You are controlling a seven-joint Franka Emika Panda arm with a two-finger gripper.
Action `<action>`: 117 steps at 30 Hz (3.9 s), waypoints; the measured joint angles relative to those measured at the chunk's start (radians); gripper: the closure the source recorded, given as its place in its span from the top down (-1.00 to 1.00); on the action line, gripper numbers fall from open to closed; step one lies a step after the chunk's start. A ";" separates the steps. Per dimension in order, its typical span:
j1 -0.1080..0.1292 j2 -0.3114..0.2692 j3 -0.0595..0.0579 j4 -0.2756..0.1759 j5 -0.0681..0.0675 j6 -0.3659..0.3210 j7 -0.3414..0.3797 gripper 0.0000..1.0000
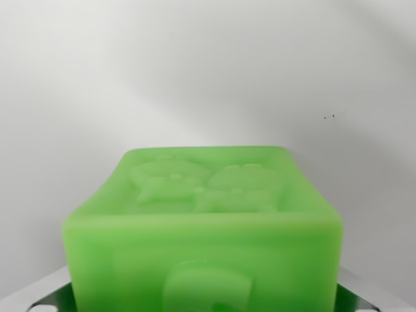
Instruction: Stack cube
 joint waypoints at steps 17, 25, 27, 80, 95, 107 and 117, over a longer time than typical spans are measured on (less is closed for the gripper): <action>0.001 -0.044 -0.001 -0.013 0.000 -0.028 0.000 -1.00; 0.002 -0.080 -0.003 -0.021 0.000 -0.054 0.000 -1.00; 0.003 -0.090 -0.004 -0.024 0.000 -0.062 0.000 -1.00; 0.058 -0.317 -0.014 -0.045 -0.016 -0.265 0.090 -1.00; 0.109 -0.318 -0.013 -0.045 -0.016 -0.266 0.173 -1.00; 0.151 -0.319 -0.013 -0.042 -0.016 -0.269 0.242 -1.00; 0.185 -0.318 -0.013 -0.038 -0.016 -0.273 0.299 -1.00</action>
